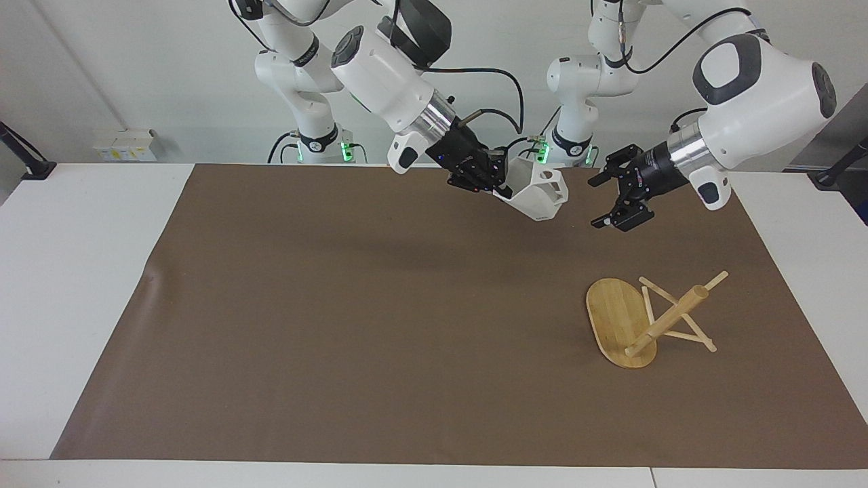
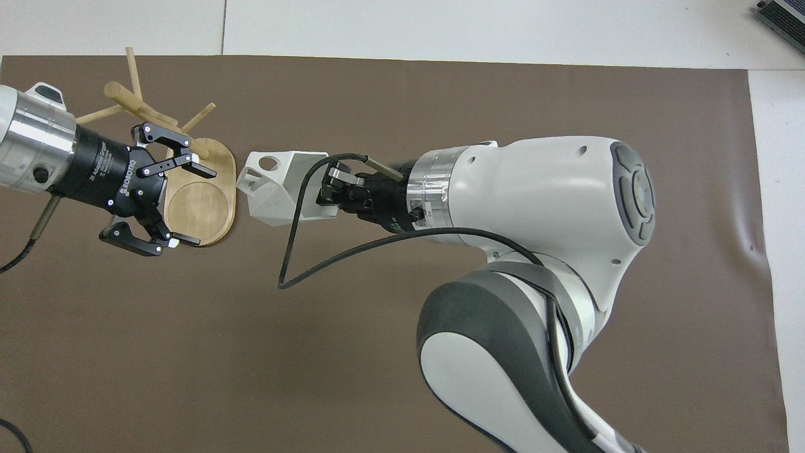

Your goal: Hang cup on rack

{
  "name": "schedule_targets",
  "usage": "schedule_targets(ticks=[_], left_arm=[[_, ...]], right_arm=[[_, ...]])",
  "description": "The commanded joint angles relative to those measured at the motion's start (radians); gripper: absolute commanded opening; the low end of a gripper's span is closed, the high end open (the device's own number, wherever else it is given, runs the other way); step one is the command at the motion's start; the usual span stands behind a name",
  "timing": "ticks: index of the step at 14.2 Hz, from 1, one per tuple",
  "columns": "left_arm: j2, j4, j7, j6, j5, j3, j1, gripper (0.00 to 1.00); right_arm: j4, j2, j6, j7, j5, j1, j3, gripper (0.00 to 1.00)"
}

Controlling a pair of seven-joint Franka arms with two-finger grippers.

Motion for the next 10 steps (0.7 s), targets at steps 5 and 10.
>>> schedule_targets(ticks=[5,10], left_arm=[[0.044,0.08,-0.087,-0.128,-0.046,-0.005,0.002,1.0],[0.031,0.079,-0.089,-0.173,-0.04,-0.007,-0.012,1.0]], right_arm=[[-0.012,0.007,0.071,0.016,0.029,-0.01,0.058,0.0],[-0.021,0.013,0.11,0.027,0.029,0.003,0.078,0.0]])
